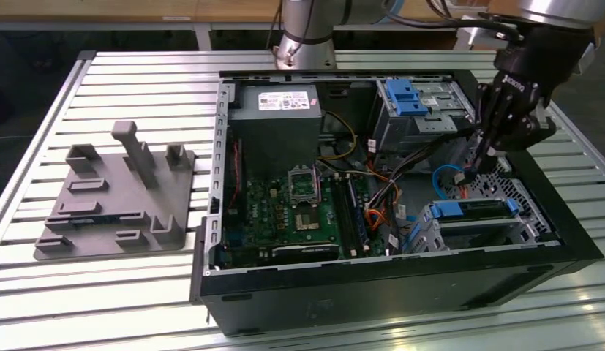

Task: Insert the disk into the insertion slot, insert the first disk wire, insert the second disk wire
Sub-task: 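Insert the first disk wire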

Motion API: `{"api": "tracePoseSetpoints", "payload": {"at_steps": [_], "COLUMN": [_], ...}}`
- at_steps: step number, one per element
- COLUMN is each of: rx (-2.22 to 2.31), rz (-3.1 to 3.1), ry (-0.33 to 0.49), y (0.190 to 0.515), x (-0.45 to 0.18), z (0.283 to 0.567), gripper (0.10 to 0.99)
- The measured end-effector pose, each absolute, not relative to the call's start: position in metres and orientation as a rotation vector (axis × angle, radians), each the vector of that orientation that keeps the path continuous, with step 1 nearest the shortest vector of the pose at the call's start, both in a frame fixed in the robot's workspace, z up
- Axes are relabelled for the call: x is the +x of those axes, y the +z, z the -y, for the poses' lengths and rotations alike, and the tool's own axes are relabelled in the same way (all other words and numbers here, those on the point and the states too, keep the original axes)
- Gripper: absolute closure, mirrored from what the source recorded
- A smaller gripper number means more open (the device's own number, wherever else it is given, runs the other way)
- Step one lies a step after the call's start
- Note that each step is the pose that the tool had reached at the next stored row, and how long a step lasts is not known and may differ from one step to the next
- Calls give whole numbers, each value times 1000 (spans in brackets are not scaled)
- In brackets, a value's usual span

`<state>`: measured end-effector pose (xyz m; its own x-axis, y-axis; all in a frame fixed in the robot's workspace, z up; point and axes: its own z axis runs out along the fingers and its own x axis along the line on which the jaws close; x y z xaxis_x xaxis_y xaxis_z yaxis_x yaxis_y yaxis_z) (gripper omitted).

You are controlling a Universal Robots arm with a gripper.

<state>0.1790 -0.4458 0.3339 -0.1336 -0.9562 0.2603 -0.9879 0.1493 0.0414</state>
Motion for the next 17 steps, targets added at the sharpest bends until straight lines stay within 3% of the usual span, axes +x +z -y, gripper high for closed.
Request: {"api": "tracePoseSetpoints", "payload": {"at_steps": [17], "rx": [1969], "rz": [2257], "ry": [81], "y": [340], "x": [178], "z": [469], "gripper": [922]}}
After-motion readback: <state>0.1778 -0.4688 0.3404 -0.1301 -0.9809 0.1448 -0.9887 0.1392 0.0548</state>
